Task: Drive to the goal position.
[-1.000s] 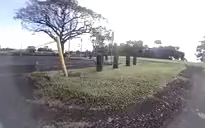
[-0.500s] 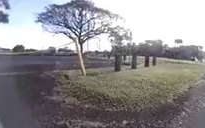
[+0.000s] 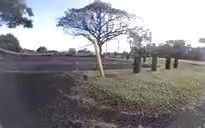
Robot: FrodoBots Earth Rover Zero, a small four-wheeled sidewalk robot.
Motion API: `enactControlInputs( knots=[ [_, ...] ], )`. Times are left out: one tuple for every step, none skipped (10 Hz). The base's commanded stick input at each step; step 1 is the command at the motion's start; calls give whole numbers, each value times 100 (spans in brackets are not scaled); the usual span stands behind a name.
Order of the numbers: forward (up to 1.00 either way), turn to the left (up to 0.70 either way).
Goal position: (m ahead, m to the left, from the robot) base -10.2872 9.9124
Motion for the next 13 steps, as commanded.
enactControlInputs(
  knots=[
    [0,45],
    [0,45],
    [0,45],
    [0,45],
    [0,45],
    [0,45],
    [0,45],
    [0,45],
    [0,45],
    [0,45],
    [0,45],
    [0,45],
    [0,45]
  ],
)
